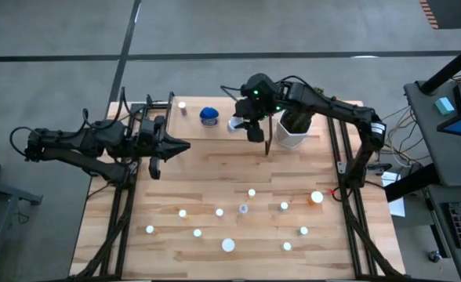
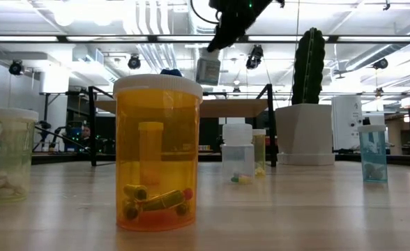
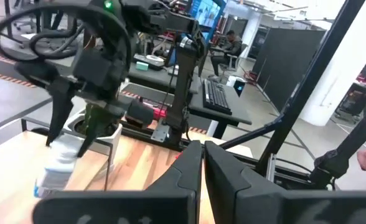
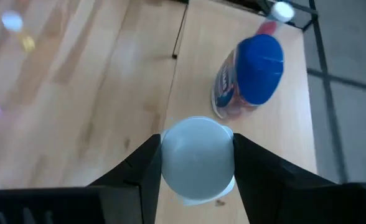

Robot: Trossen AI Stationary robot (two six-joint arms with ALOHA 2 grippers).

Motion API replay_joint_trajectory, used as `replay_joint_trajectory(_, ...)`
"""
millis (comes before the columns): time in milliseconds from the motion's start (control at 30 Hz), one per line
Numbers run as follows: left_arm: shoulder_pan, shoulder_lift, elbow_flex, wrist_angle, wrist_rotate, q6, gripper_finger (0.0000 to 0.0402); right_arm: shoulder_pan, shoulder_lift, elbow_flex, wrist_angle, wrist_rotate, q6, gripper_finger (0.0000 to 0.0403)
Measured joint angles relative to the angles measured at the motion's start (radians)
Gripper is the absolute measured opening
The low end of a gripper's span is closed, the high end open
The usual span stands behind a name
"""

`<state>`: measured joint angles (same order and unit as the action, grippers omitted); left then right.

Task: Pick and place medicine bottles onto shelf by color
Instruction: Put the white pill bottle on the shelf

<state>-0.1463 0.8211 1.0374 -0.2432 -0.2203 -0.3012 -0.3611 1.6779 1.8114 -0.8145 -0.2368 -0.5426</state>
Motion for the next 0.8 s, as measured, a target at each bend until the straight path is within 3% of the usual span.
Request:
replay_joint_trajectory(467,0.0,0.003,0.0,0.001,-0.05,0.001,0.0001,-0.006,0.067,0.0,0.028,0.059,0.104,0.0162)
replay_joint_trajectory(633,0.001,0.019,0.0,0.004,-0.078,-0.007,0.0001,-0.011,0.058,0.03,0.05,0.328,0.34,0.0161)
replay_joint_trajectory(800,0.001,0.037,0.0,0.006,-0.081,-0.034,0.0001,-0.026,0.058,0.08,0.035,0.504,0.754,0.0162)
